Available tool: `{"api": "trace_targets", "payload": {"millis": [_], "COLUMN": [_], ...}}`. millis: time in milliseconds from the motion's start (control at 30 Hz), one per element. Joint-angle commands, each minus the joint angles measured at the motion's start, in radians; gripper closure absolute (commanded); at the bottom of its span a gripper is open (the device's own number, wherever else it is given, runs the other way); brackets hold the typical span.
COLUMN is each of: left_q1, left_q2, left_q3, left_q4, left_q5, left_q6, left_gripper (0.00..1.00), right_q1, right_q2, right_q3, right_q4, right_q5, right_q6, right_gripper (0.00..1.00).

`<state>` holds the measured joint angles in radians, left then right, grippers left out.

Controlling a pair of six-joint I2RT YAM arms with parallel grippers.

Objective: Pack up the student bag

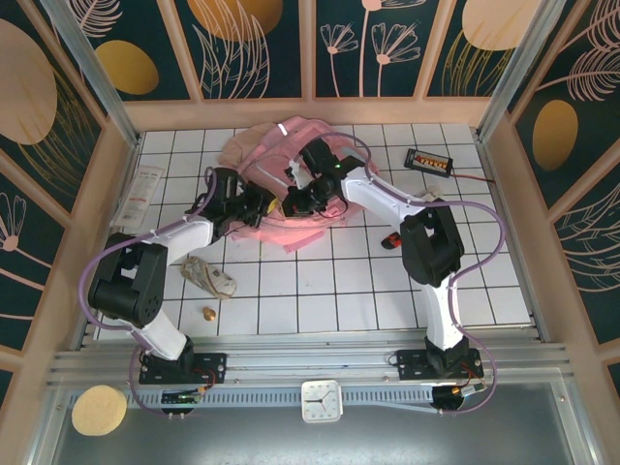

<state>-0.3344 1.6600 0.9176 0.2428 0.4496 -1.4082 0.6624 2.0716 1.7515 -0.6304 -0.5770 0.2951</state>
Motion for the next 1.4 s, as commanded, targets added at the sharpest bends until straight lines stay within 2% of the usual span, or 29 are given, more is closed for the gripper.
{"api": "trace_targets", "payload": {"millis": [0, 67, 100, 133, 200, 367, 500, 700, 900, 933, 1000, 1100, 1233, 1300, 1367], "left_q1": [-0.038, -0.038, -0.039, -0.038, -0.030, 0.055, 0.115, 0.185, 0.258, 0.262, 0.265, 0.265, 0.265, 0.265, 0.265], "left_q2": [0.004, 0.003, 0.002, -0.005, -0.027, -0.095, -0.074, -0.044, 0.026, 0.042, 0.098, 0.154, 0.164, 0.174, 0.181], "left_q3": [0.037, 0.044, 0.050, 0.095, 0.139, 0.153, 0.214, 0.182, 0.226, 0.237, 0.260, 0.270, 0.251, 0.241, 0.230], "left_q4": [0.112, 0.100, 0.058, -0.007, -0.137, -0.315, -0.451, -0.406, -0.421, -0.420, -0.409, -0.389, -0.389, -0.381, -0.367], "left_q5": [0.044, 0.071, 0.083, 0.086, 0.069, 0.019, -0.065, -0.124, -0.102, -0.094, -0.059, -0.010, -0.019, -0.011, -0.004], "left_q6": [-0.046, -0.030, 0.002, 0.052, 0.159, 0.304, 0.451, 0.472, 0.516, 0.519, 0.516, 0.508, 0.519, 0.517, 0.511], "left_gripper": [1.00, 1.00, 0.87, 0.65, 0.02, 0.01, 0.01, 0.01, 0.02, 0.05, 0.19, 0.30, 0.48, 0.52, 0.64], "right_q1": [0.019, 0.011, 0.004, -0.004, -0.025, -0.062, -0.057, -0.038, -0.058, -0.061, -0.066, -0.069, -0.072, -0.071, -0.072], "right_q2": [-0.002, -0.008, -0.016, -0.027, -0.052, -0.106, -0.107, -0.089, -0.131, -0.137, -0.147, -0.151, -0.151, -0.150, -0.150], "right_q3": [0.027, 0.006, -0.013, -0.032, -0.072, -0.147, -0.154, -0.116, -0.150, -0.155, -0.165, -0.169, -0.163, -0.162, -0.163], "right_q4": [0.173, 0.183, 0.187, 0.185, 0.183, 0.183, 0.186, 0.183, 0.162, 0.156, 0.152, 0.147, 0.150, 0.150, 0.150], "right_q5": [-0.107, -0.106, -0.099, -0.092, -0.083, -0.075, -0.081, -0.069, -0.054, -0.053, -0.052, -0.052, -0.052, -0.053, -0.053], "right_q6": [0.134, 0.150, 0.152, 0.151, 0.147, 0.136, 0.143, 0.159, 0.147, 0.144, 0.139, 0.138, 0.141, 0.142, 0.142], "right_gripper": [1.00, 1.00, 1.00, 1.00, 1.00, 1.00, 1.00, 1.00, 1.00, 1.00, 1.00, 1.00, 1.00, 1.00, 1.00]}}
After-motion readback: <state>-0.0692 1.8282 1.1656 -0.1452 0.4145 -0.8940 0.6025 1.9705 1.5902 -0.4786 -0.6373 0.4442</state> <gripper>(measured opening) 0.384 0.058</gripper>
